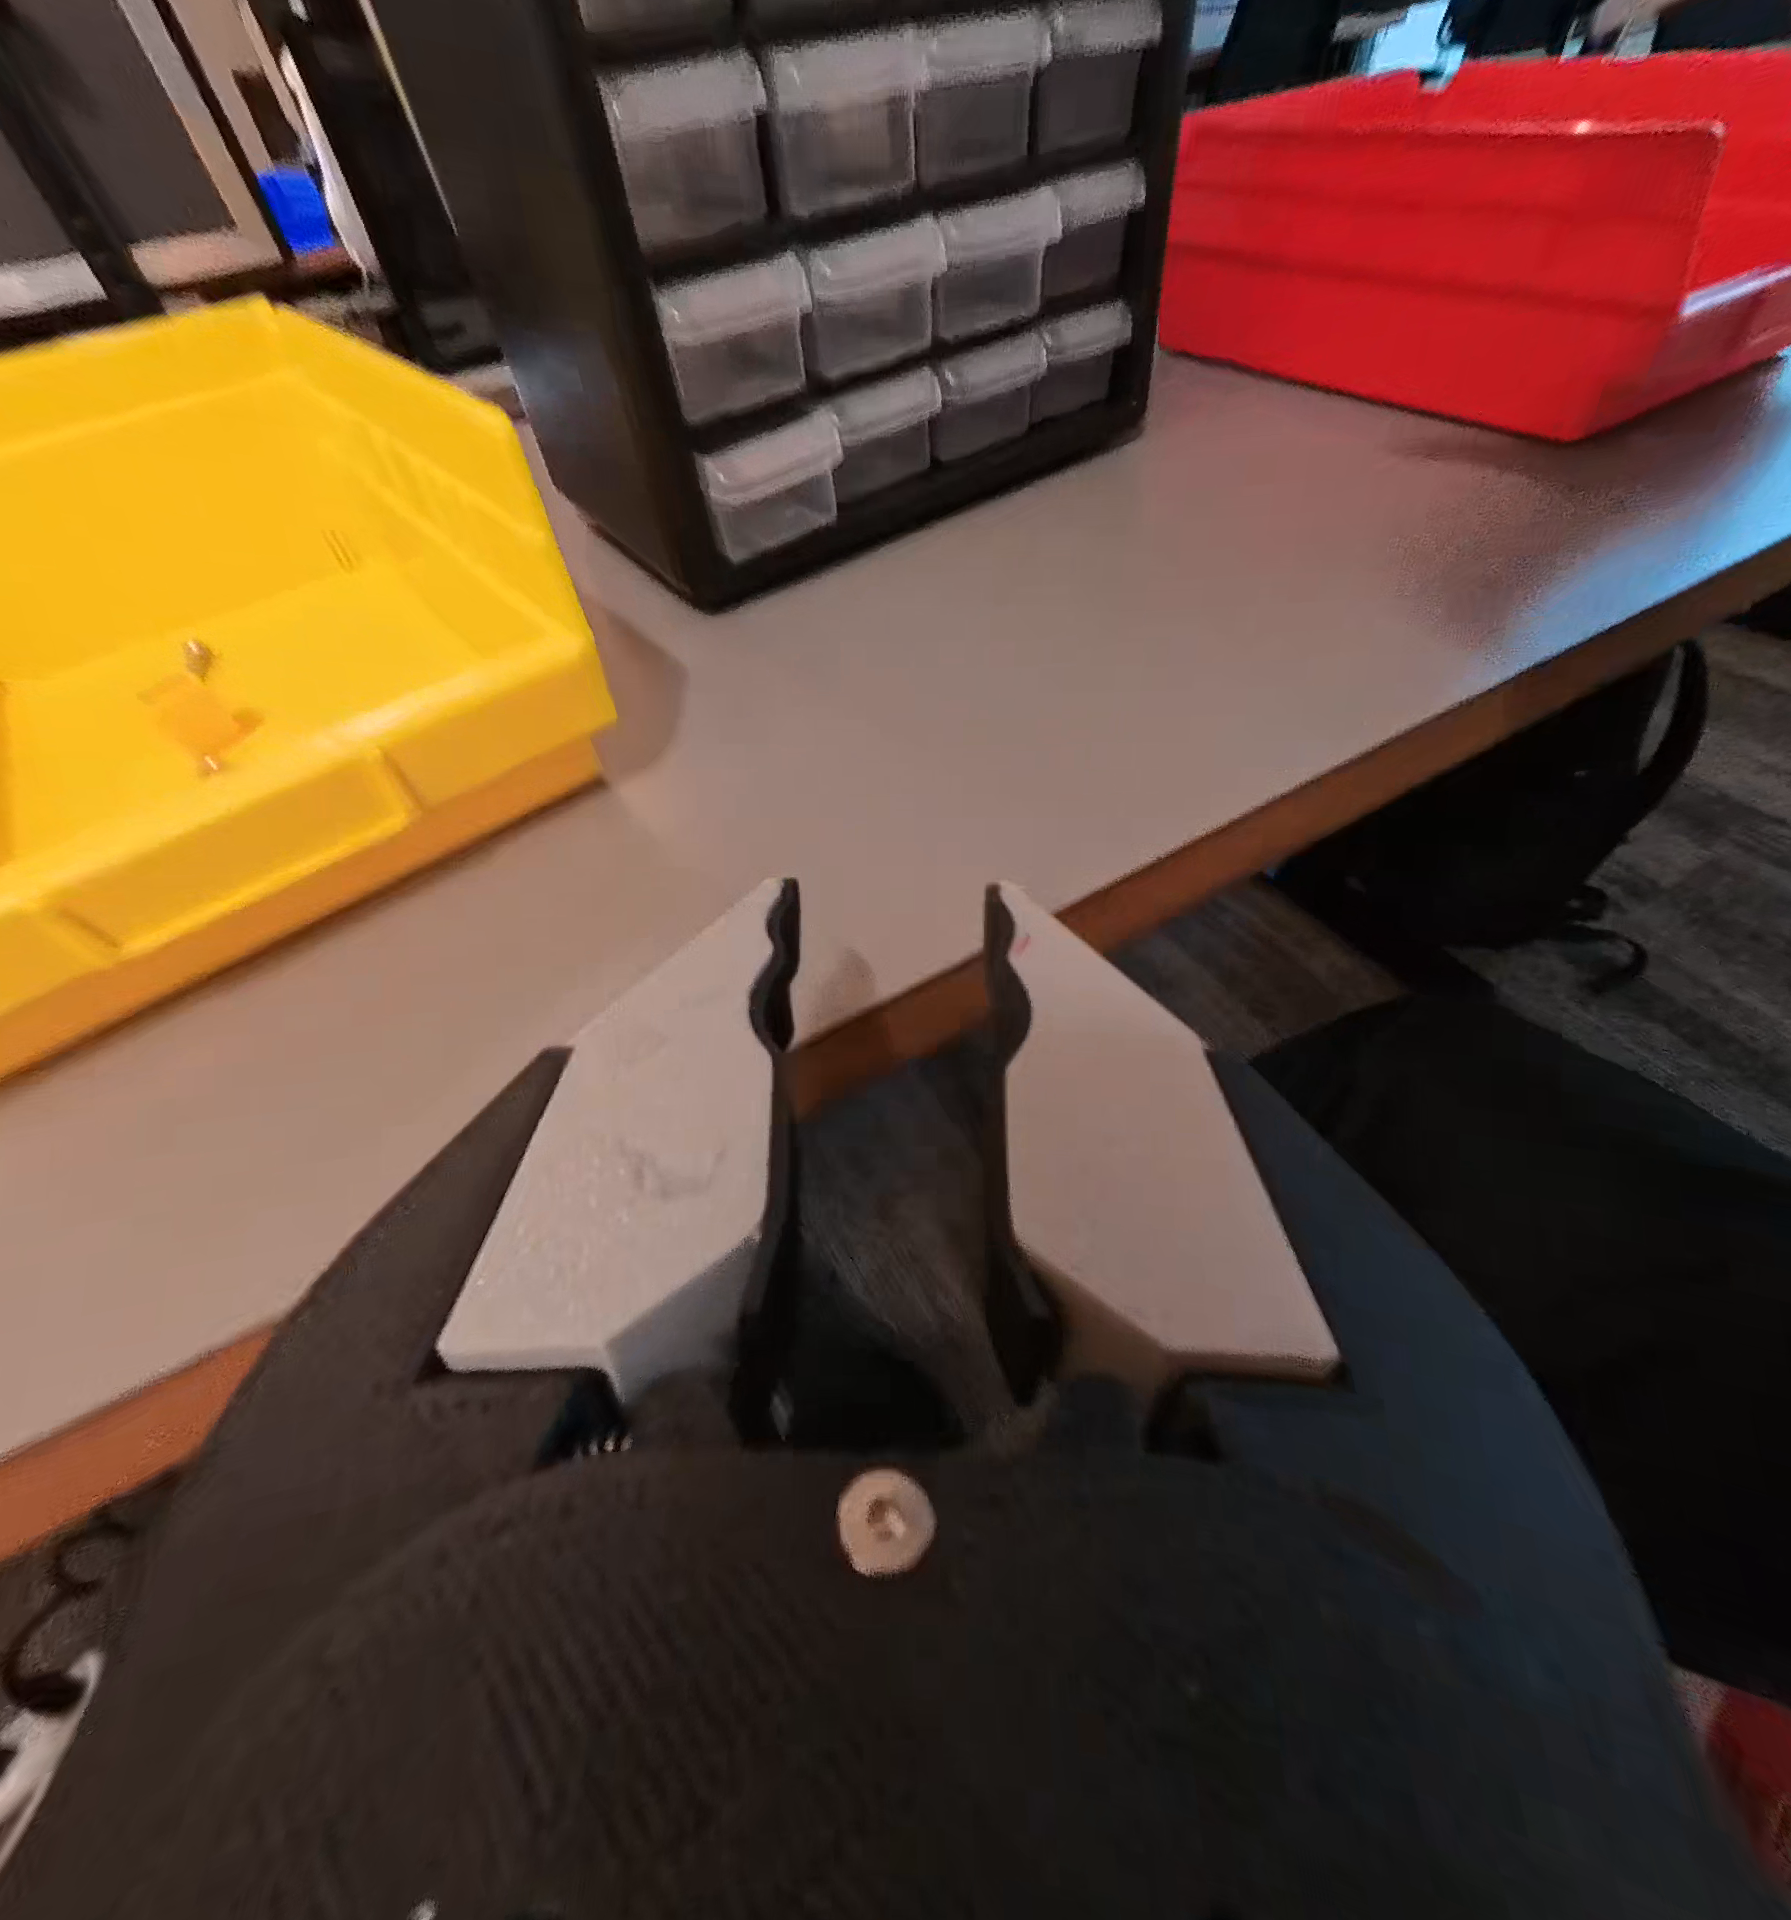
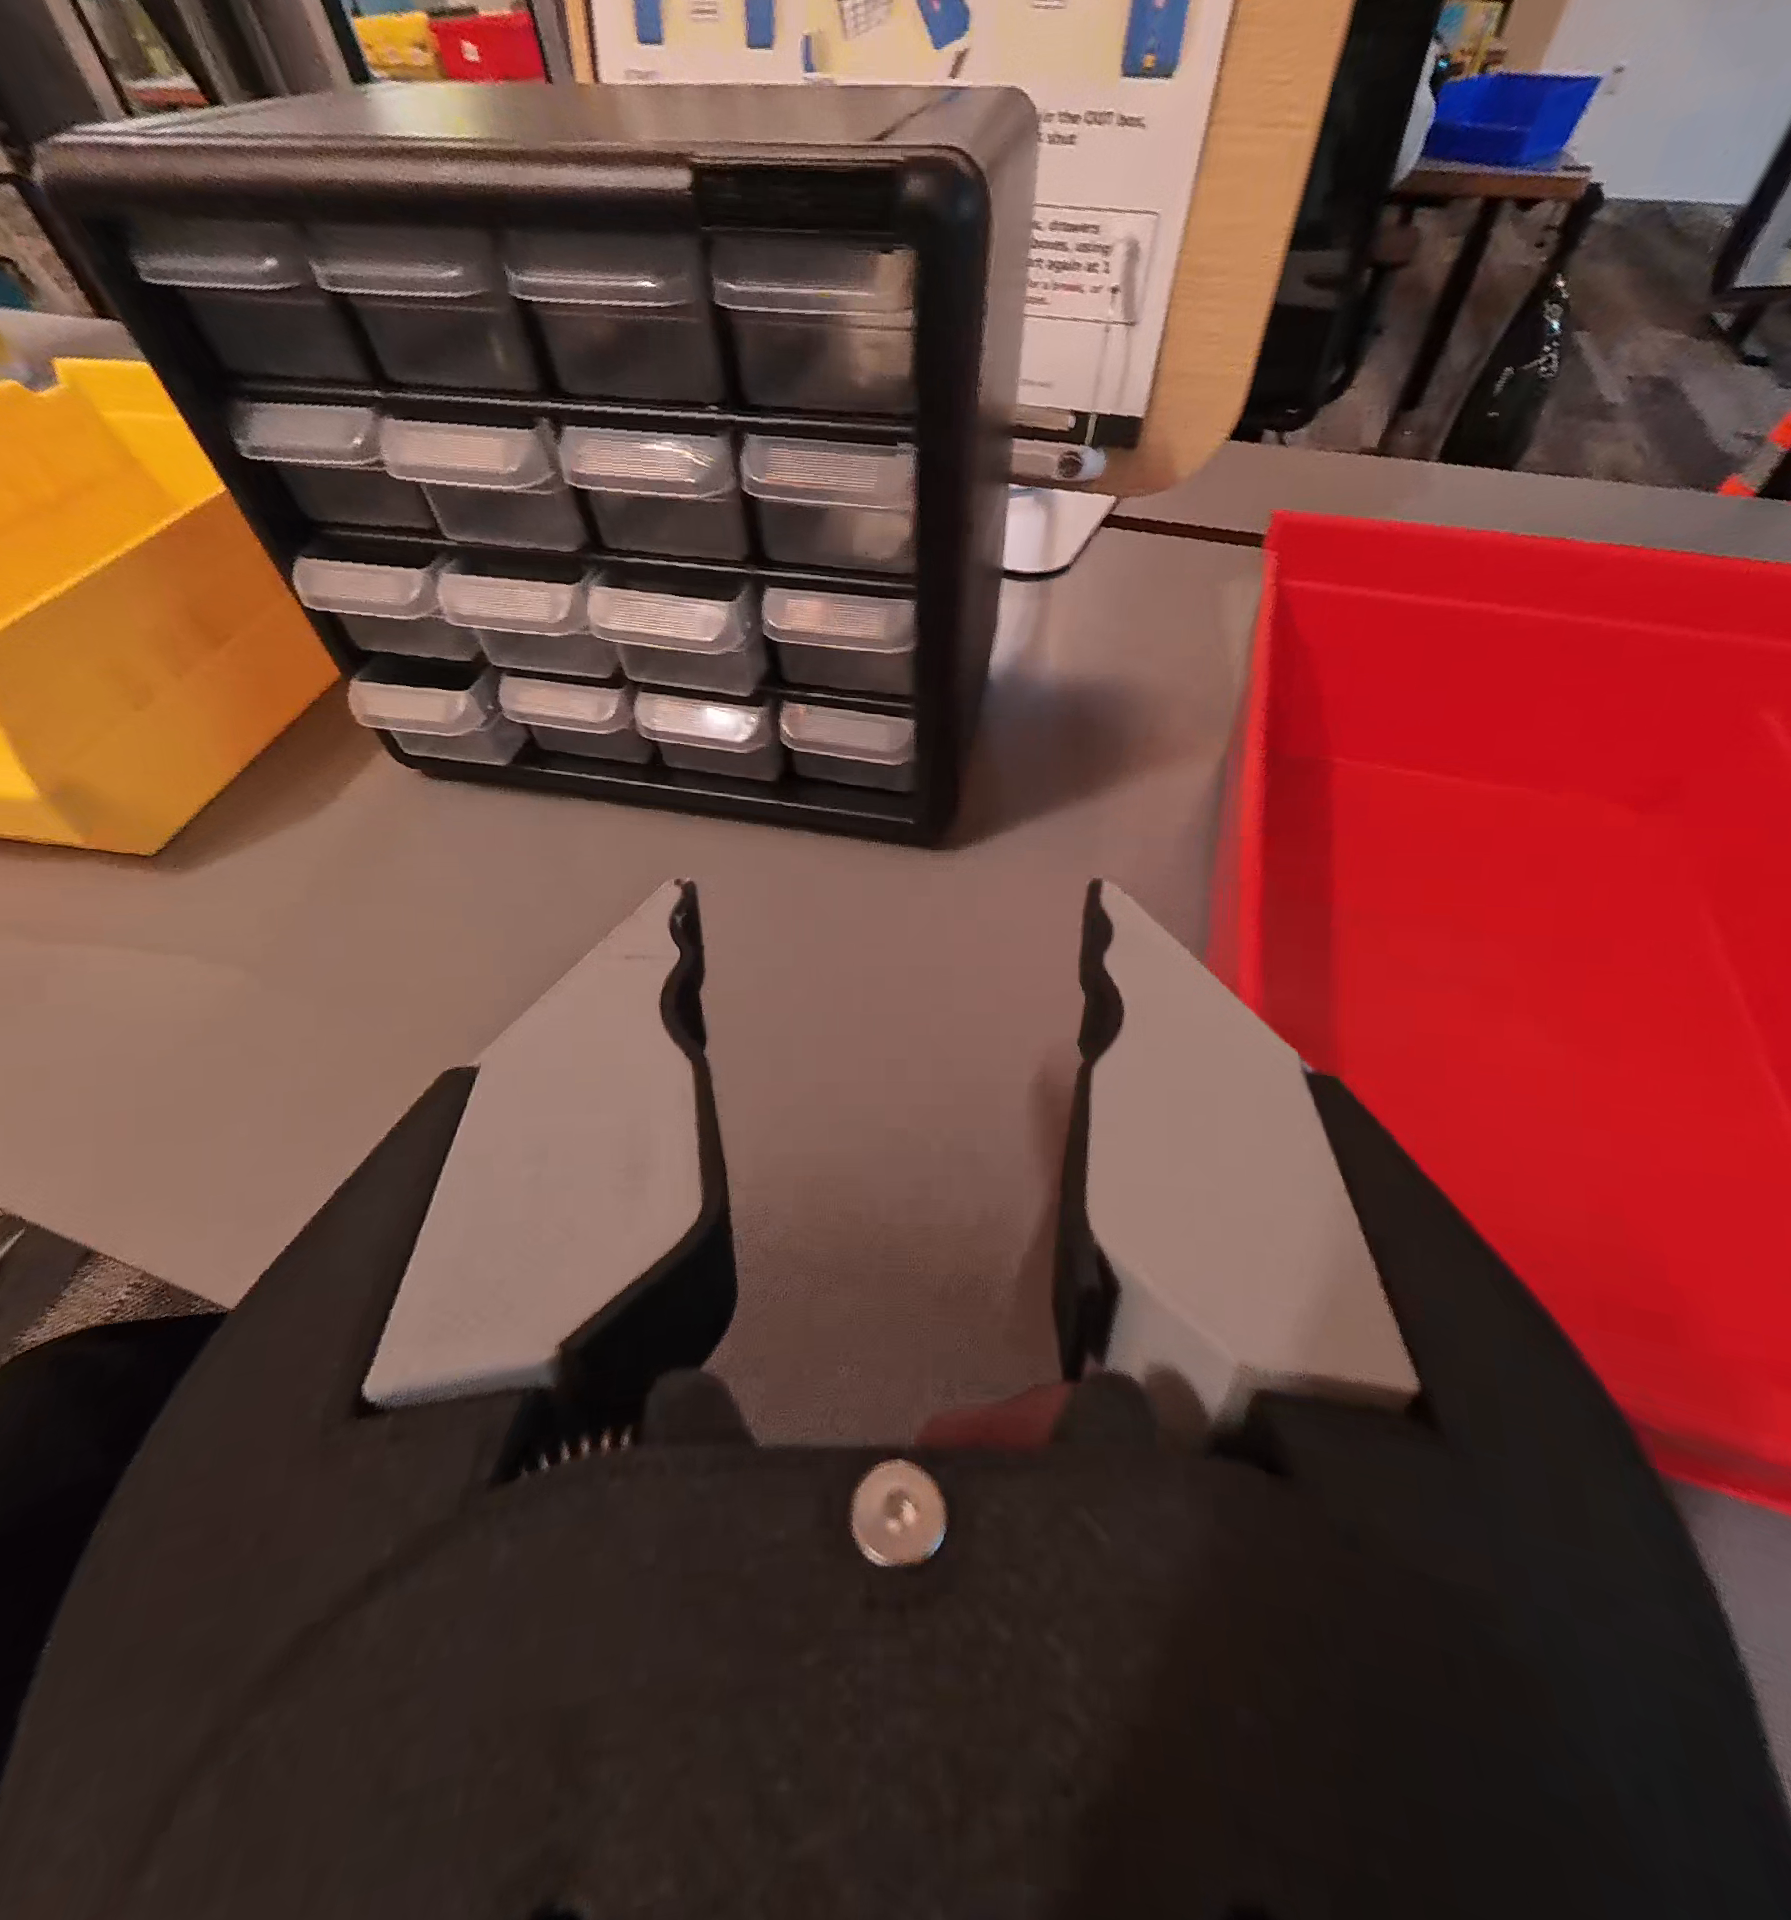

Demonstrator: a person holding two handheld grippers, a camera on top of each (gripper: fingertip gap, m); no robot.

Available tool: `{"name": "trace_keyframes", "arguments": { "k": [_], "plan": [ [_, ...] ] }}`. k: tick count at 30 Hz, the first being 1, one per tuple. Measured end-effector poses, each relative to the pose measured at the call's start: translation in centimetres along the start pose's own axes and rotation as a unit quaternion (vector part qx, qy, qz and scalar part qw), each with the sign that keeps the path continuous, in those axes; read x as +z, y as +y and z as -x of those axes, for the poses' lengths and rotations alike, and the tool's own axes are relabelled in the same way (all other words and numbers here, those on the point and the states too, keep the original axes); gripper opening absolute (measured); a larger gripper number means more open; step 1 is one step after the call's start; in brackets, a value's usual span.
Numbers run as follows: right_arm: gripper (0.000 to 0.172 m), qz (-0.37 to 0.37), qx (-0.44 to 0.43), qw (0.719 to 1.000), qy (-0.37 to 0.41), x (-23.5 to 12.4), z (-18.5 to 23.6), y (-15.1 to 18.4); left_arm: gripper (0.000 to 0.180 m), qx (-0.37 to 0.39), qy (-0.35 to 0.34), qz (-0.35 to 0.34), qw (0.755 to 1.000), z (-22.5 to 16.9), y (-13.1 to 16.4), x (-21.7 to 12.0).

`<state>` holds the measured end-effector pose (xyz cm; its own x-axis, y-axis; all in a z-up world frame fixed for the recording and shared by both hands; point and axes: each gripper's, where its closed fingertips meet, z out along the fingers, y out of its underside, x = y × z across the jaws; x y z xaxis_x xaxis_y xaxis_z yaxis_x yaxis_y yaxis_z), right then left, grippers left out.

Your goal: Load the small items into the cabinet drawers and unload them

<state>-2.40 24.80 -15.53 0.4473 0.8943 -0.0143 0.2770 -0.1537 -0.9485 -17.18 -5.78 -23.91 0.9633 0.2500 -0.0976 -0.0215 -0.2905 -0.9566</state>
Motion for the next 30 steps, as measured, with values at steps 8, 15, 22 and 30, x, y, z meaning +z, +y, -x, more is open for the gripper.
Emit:
{"name": "trace_keyframes", "arguments": {
  "k": [8, 15, 22, 30],
  "plan": [
    [0.072, -0.017, -0.041, 0.997, -0.055, 2.8, 4.1, -2.6, 0.024, -0.014, 0.002, -0.141, 0.99, 5.6, -6.6, -1.8],
    [0.074, -0.055, -0.025, 0.989, -0.139, 3.0, 7.2, -7.2, 0.025, -0.064, 0.022, -0.111, 0.991, 7.3, -9.3, -1.3],
    [0.08, -0.087, -0.01, 0.973, -0.212, -0.3, 9.8, -10.4, 0.026, 0.018, 0.029, -0.151, 0.988, 4.3, -14.0, -4.3],
    [0.085, -0.094, 0.006, 0.978, -0.187, -4.3, 7.6, -9.4, 0.025, -0.008, 0.022, -0.216, 0.976, 3.5, -17.2, -10.6]
  ]
}}
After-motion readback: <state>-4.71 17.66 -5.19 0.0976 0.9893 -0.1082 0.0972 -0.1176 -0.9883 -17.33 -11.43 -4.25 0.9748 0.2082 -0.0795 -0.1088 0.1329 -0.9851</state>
